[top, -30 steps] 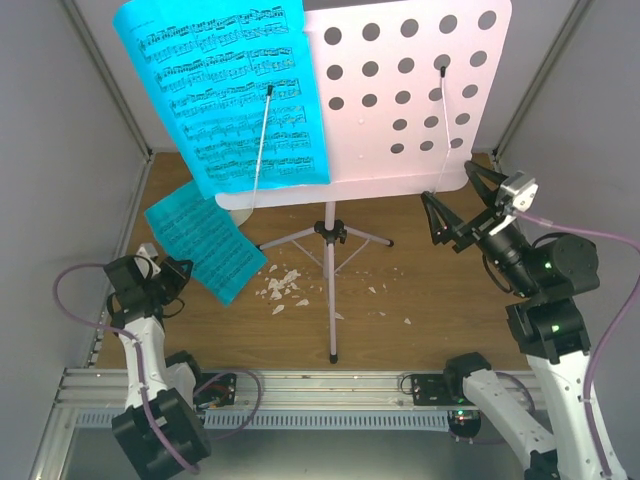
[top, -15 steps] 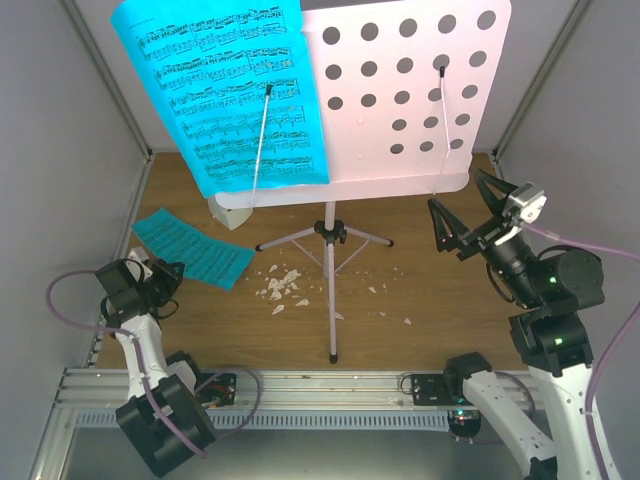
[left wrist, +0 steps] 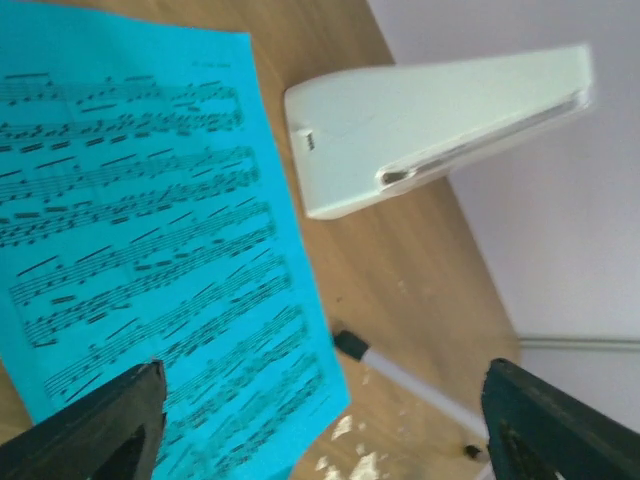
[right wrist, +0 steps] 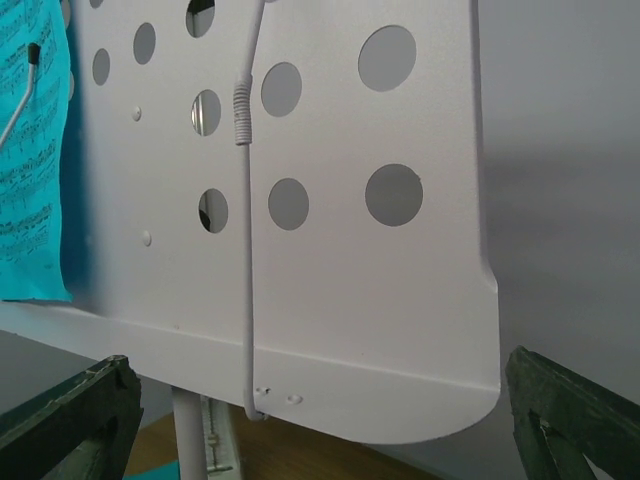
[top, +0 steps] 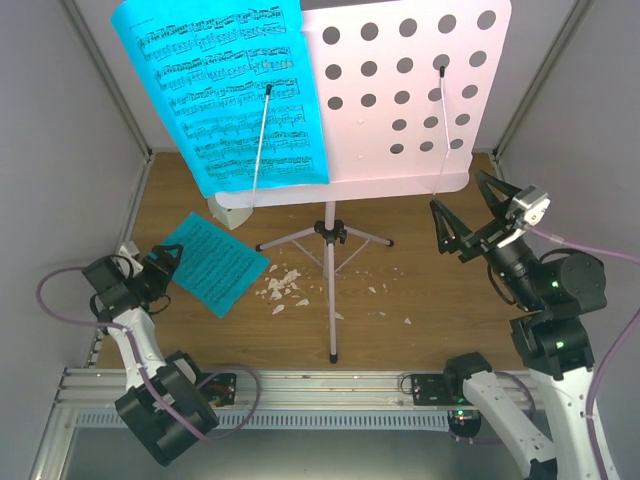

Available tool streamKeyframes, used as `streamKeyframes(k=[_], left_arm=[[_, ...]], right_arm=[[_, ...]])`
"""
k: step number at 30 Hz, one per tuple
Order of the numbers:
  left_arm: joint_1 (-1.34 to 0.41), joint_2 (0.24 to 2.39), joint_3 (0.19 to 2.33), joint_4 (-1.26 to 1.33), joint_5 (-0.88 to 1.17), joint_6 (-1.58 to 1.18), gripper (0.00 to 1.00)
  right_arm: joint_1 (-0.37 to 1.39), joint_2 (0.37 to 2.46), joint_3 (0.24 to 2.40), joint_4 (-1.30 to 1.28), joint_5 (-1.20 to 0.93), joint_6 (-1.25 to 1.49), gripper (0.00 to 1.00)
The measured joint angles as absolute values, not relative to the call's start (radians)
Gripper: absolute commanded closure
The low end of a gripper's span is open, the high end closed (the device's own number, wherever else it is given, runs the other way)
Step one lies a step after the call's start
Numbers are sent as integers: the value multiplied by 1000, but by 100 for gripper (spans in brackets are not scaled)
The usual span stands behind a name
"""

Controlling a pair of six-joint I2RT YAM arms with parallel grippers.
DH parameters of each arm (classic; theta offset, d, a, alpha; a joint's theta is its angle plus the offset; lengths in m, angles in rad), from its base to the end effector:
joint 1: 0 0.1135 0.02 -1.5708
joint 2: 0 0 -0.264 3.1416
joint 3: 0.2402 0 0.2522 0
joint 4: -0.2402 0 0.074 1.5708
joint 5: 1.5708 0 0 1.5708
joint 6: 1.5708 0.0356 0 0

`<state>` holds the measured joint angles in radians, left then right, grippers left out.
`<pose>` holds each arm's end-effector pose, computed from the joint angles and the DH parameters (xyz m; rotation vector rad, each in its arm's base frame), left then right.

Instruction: Pack up the instrument practice props

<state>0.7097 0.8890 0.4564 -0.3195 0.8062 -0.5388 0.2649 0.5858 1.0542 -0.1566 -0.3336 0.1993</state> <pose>0.1481 0.0934 0.2029 -0.9292 1.9671 -0.8297 0.0876 0.0358 0.4566 -0.3343 1.2569 0.6078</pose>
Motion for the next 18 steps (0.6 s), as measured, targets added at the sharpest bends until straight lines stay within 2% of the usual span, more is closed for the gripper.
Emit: streamKeyframes(k=[10,18], left_arm=[[690,889,693,-357,754,-532,11],[467,855,944,-414,640,-421,17]], right_arm=[[265,673,1167,-167,-392,286,0],[265,745,1237,-189,-569,328,4]])
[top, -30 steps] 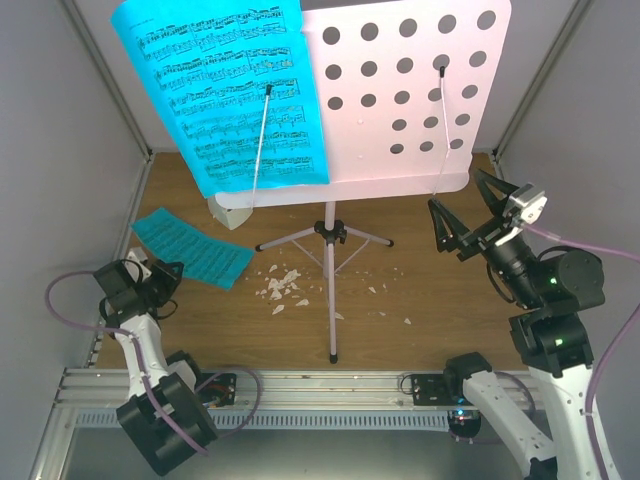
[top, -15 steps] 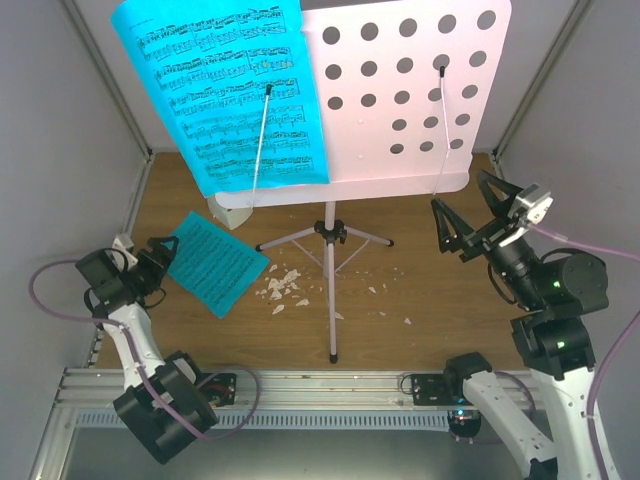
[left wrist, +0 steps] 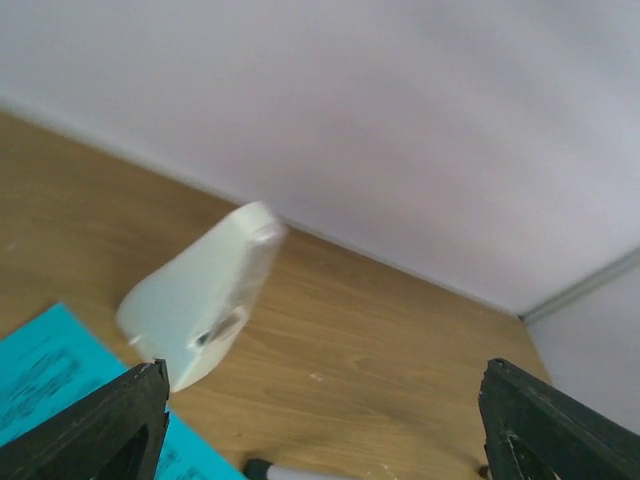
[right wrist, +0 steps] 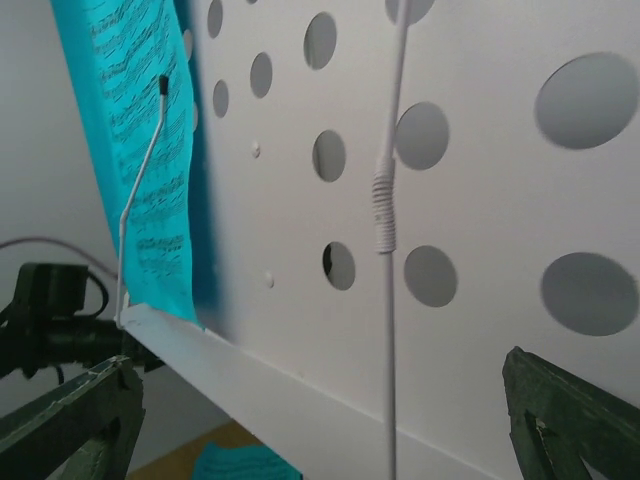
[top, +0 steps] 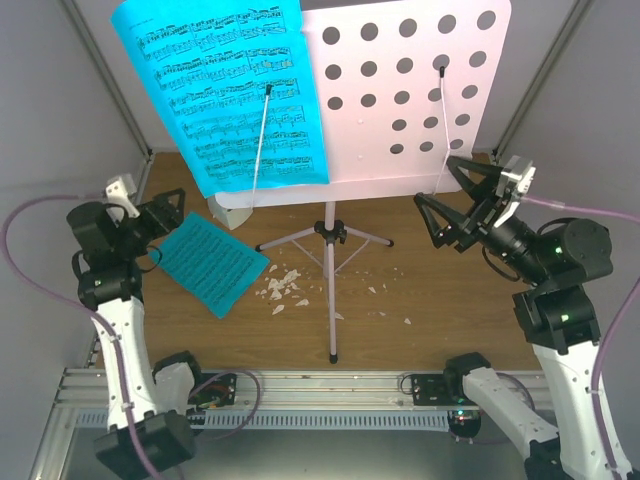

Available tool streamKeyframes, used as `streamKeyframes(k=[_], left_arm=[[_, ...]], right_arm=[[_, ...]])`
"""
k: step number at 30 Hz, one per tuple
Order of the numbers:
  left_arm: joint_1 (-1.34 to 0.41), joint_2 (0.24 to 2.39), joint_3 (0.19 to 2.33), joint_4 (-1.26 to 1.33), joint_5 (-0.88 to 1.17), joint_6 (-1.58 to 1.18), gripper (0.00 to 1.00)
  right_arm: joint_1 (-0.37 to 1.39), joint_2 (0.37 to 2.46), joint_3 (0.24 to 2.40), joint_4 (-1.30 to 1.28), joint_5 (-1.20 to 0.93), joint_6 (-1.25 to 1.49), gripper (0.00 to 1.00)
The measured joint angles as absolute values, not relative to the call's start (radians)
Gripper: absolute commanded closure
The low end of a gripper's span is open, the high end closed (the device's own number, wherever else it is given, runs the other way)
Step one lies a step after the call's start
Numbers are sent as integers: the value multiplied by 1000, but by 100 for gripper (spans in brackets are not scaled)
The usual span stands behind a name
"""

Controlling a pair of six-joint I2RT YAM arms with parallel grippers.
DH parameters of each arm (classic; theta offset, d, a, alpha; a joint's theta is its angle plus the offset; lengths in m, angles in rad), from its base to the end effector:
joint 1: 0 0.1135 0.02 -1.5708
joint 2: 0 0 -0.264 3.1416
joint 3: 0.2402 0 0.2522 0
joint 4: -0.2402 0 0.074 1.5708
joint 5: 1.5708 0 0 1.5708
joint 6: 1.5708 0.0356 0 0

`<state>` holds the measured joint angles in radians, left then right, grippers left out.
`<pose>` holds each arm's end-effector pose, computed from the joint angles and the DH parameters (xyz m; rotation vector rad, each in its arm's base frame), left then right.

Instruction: Pack up the instrument practice props

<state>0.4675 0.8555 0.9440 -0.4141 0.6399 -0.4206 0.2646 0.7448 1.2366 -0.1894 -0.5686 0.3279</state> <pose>0.1727 0.0634 0.3614 -0.3906 1.8276 -0.5716 0.1038 0.0480 0.4920 -0.4646 1.2867 0.8599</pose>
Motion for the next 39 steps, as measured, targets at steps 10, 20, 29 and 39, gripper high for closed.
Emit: streamKeyframes(k=[10,20,29,39], left_arm=[[91,911,1121,-557,433,-297,22],[14,817,1123,-633,322,-296,29],[13,703,1315,-665,210,-282,43],[13,789,1436,-705,411,-272,48]], right_arm=[[265,705,1191,-220,-607,337,4],[265,666,1159,-251,-574,333,7],[265,617,1035,-242,-618,364,17],[265,613,948,-298,-656,424,21]])
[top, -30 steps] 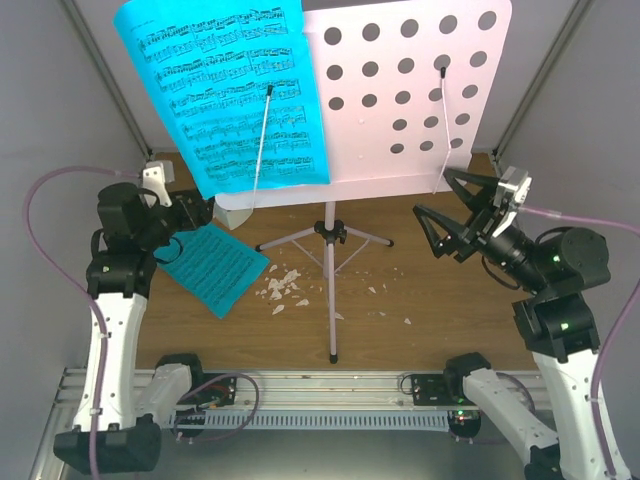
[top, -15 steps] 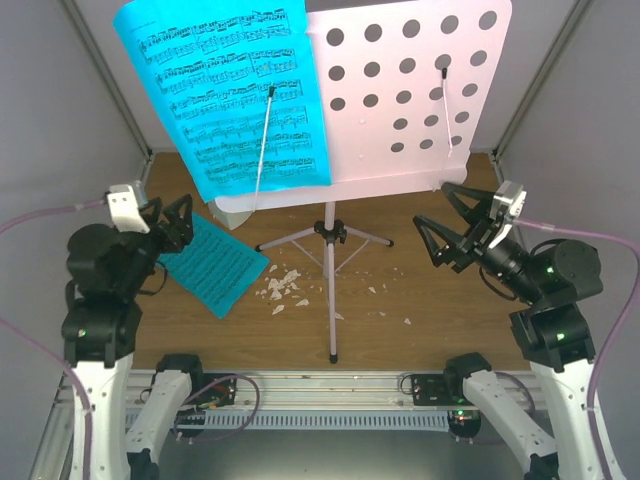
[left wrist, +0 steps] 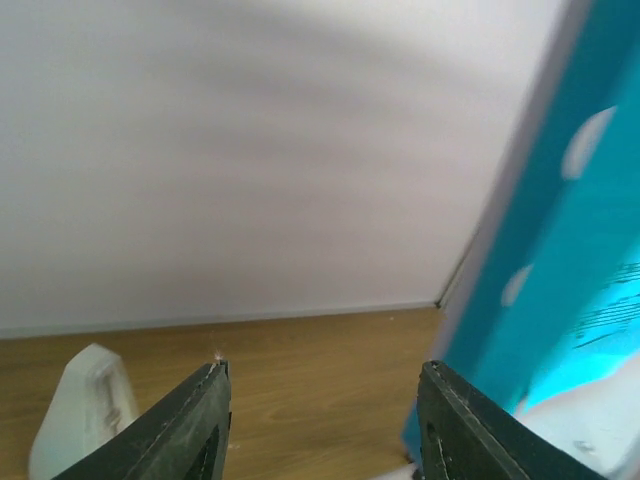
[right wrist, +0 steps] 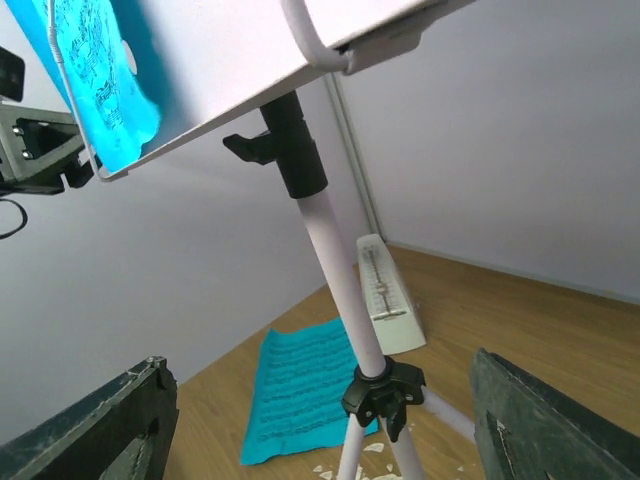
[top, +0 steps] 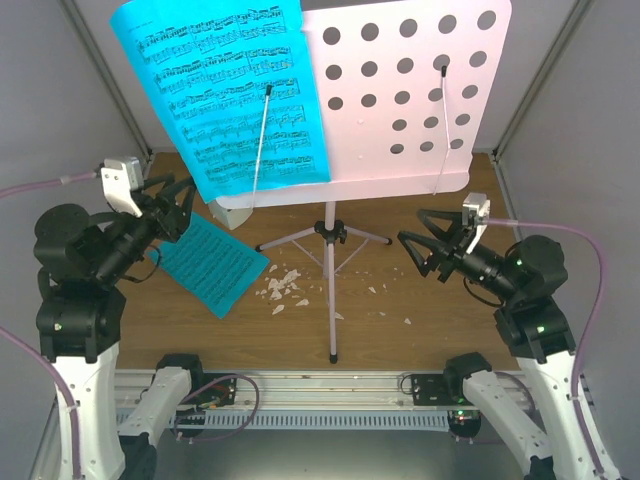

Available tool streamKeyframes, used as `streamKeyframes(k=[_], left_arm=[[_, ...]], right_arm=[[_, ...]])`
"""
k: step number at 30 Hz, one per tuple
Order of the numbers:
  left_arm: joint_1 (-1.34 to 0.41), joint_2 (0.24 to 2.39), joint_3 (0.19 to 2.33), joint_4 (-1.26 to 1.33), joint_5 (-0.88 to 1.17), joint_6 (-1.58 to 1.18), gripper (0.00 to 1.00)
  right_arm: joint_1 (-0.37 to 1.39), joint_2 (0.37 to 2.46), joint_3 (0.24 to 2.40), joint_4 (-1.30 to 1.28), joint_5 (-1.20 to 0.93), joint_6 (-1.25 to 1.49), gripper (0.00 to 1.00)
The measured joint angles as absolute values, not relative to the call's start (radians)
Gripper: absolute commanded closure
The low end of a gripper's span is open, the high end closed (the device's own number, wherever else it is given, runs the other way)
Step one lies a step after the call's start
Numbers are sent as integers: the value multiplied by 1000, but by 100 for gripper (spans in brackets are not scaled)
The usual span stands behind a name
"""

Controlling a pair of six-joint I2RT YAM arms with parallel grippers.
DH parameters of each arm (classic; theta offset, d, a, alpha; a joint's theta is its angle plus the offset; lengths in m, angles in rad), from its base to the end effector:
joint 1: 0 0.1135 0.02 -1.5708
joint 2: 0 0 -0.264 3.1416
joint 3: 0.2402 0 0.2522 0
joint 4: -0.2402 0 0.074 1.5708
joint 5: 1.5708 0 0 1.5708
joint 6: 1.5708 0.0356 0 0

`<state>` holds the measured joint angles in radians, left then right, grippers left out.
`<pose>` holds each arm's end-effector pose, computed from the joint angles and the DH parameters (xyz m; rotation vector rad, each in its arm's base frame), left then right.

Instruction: Pack up the instrument practice props

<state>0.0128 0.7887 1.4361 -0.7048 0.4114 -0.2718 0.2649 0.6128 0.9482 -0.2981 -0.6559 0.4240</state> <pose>0.0998 -0.0130 0.4903 0.0861 1.6477 -0.5323 0.1080 0.0518 0.4064 -0.4209 1.5826 1.0357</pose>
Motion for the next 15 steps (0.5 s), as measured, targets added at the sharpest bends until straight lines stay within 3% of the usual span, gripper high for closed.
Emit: streamKeyframes(k=[9,15], left_arm=[[13,787,1626,-724,567,-277,49],[18,803,1682,-719,701,-280,50]], right_arm=[[308,616,949,-294,-683,427,22],[514,669,950,-290,-585,417,22]])
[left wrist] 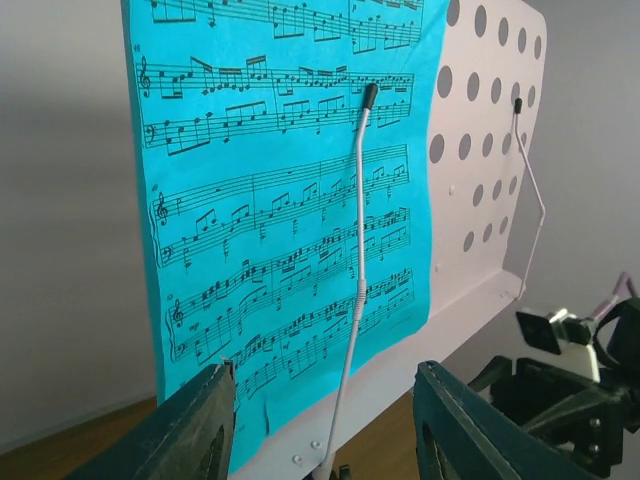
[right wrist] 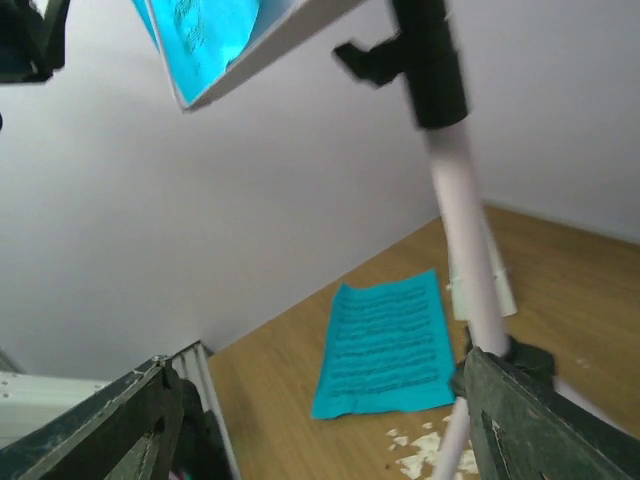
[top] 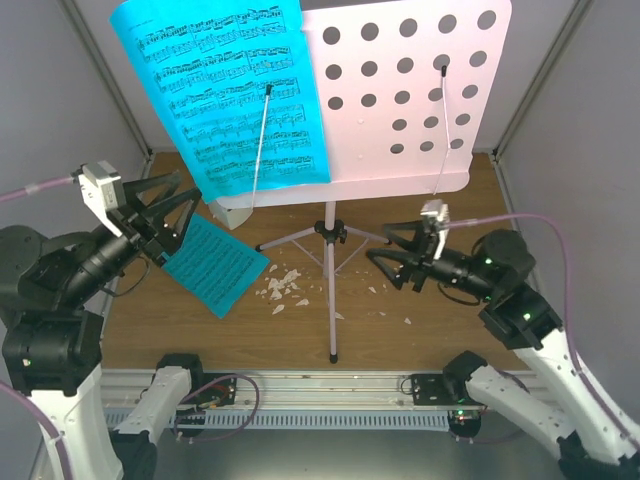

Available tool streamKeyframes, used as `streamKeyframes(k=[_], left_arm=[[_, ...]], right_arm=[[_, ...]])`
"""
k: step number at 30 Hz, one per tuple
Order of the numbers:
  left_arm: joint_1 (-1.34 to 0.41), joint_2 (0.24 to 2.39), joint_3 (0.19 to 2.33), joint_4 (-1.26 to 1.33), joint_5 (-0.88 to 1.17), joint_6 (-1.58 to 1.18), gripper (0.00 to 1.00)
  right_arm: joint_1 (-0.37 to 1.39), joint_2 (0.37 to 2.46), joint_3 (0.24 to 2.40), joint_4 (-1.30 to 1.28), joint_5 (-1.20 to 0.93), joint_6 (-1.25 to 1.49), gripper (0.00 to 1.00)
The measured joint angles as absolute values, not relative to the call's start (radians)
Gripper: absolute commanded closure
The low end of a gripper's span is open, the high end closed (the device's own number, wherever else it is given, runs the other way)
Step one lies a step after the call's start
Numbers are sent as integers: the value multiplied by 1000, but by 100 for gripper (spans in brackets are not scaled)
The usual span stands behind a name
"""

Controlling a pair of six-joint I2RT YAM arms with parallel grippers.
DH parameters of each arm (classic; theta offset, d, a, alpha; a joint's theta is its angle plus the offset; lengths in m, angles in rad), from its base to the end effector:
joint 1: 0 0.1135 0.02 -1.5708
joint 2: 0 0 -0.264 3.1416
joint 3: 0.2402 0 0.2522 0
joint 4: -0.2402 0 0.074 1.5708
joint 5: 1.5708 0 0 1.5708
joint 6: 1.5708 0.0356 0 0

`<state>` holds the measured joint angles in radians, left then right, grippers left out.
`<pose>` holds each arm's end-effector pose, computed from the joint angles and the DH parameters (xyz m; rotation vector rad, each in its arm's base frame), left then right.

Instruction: Pack up the instrument practice props

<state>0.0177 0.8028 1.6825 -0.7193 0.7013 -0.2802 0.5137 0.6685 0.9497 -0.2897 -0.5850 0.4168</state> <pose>0.0468 -0.0221 0.5466 0.3780 1.4387 -0.7057 0.1081 0.0836 0.4019 -0.5674 1.6112 1.1686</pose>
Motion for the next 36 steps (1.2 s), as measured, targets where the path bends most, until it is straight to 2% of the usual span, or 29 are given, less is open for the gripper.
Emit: streamKeyframes(k=[7,12,17,24,31,36], left_arm=[[43,865,1711,-732,771,-276,51],[44,885,1720,-734,796,-273,52],[44,902,1738,-731,812,-279,55],[25,916,1753,-730,814,-279,55],[-14,944,1768,-731,810,-279,55],[-52,973,1790,-736,801,-276,55]], right_arm=[[973,854,1043,-291,-269,347,19],[1150,968,1167,-270,-175,290,19],[1184,1011,1315,-253,-154,253,18],[1189,1070,1499,-241,-66,233,11],[1182,1129,1607,-304,127,238,9],[1134,1169,1643,-349,182,253,9]])
